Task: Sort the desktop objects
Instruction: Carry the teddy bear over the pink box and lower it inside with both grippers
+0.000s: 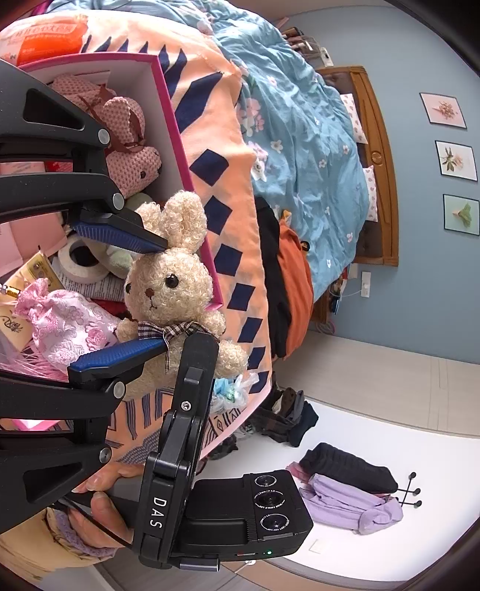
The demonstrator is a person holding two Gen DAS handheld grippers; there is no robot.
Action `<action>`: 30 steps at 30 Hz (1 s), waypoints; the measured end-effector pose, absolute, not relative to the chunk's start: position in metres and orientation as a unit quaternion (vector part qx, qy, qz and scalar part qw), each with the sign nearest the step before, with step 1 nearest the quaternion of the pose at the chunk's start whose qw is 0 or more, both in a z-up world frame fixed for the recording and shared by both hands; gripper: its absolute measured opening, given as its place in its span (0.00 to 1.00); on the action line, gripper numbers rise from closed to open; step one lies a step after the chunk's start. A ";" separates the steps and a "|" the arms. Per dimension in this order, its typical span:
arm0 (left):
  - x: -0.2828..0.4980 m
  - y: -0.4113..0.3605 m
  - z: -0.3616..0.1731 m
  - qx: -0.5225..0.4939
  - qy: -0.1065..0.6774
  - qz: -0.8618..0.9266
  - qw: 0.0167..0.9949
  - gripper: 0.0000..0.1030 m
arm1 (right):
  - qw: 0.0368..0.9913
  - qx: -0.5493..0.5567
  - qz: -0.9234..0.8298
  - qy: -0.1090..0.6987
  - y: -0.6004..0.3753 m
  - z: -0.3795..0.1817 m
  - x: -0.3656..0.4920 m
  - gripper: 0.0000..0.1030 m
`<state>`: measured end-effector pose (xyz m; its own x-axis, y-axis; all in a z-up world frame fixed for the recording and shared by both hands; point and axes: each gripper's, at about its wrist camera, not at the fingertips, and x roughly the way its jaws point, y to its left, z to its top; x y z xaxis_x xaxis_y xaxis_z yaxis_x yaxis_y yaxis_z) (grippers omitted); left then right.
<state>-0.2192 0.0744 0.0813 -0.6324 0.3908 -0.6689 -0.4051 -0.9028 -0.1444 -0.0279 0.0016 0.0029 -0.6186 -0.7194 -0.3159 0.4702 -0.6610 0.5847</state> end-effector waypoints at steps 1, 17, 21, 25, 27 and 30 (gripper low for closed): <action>-0.220 0.073 0.079 -0.368 0.010 0.903 0.220 0.45 | 0.342 0.272 -0.870 -0.229 0.002 0.003 -0.029 0.29; -0.224 0.072 0.079 -0.370 0.008 0.903 0.218 0.45 | 0.339 0.282 -0.867 -0.233 0.001 -0.001 -0.045 0.29; -0.230 0.066 0.074 -0.373 0.007 0.903 0.214 0.45 | 0.339 0.284 -0.866 -0.234 0.001 -0.003 -0.050 0.29; -0.235 0.065 0.073 -0.375 0.005 0.903 0.211 0.45 | 0.337 0.288 -0.864 -0.237 0.002 -0.004 -0.057 0.29; -0.238 0.065 0.072 -0.377 0.002 0.902 0.210 0.45 | 0.336 0.289 -0.864 -0.239 0.002 -0.005 -0.060 0.29; -0.243 0.066 0.072 -0.382 -0.002 0.900 0.208 0.45 | 0.334 0.291 -0.864 -0.241 0.003 -0.006 -0.065 0.29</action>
